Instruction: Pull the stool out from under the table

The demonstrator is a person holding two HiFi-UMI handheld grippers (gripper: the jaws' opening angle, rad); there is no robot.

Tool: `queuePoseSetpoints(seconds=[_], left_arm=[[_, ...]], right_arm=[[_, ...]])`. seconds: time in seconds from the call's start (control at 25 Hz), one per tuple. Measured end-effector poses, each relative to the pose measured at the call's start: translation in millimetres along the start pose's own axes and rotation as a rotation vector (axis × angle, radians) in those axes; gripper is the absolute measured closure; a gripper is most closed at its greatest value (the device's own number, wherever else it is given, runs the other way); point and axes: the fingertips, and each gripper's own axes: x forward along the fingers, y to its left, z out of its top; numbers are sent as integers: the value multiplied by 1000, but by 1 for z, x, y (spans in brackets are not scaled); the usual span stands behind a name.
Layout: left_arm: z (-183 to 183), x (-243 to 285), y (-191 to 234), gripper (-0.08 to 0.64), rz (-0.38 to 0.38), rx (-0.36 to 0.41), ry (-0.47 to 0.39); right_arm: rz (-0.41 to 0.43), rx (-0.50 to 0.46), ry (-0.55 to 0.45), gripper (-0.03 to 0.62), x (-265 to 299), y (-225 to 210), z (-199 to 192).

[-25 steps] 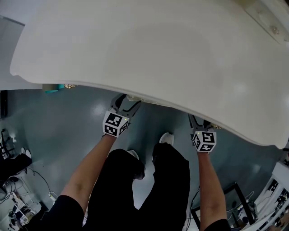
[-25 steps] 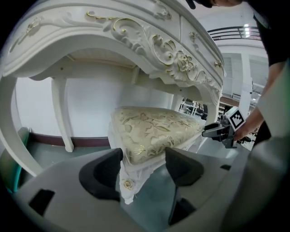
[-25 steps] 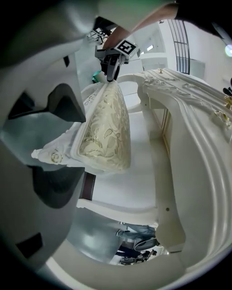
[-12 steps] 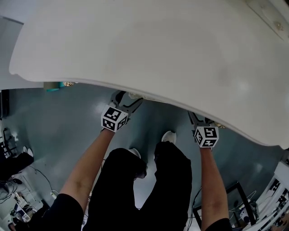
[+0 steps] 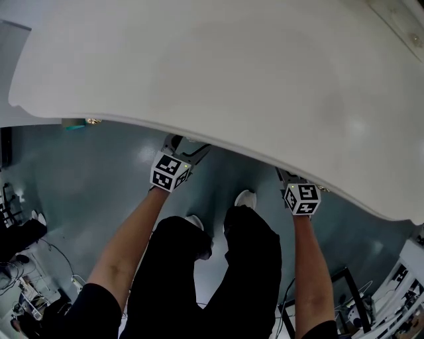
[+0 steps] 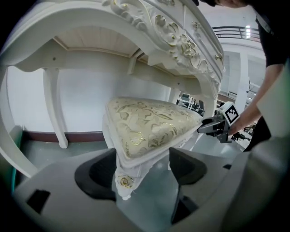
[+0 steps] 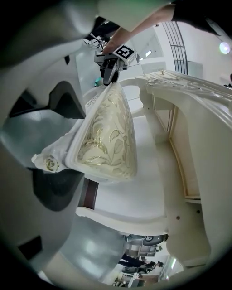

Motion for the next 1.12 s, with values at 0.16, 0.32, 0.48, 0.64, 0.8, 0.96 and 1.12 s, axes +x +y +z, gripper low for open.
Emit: queuePoseSetpoints(seconds=[0.16,0.32,0.48,0.64,0.8,0.96,1.12], left_arm=[[-1,-2,-8,196,19,-13,0],[-6,-6,-12,196,13,-23,16],[-13,-16,-19,196,6,-39,44],[-24,-28,-27,196,2,-44,80],[-38,-42,-36,196,4,-54,116],[-51,-55,-51,196,3,-67,137],[-61,-68,-65,196,5,-120,130]], right_arm=[[-18,25,22,238,-7,-1,-6],[-23,33,35,238,-14,5,-12],[-30,41,59,238,-24,14,-20],[-33,47,85,238,-36,25,-33],[-37,53,113,238,-49,37,-46],[-40,57,134,238,-64,46,-61],[-28,45,152,238,-78,54,-73]])
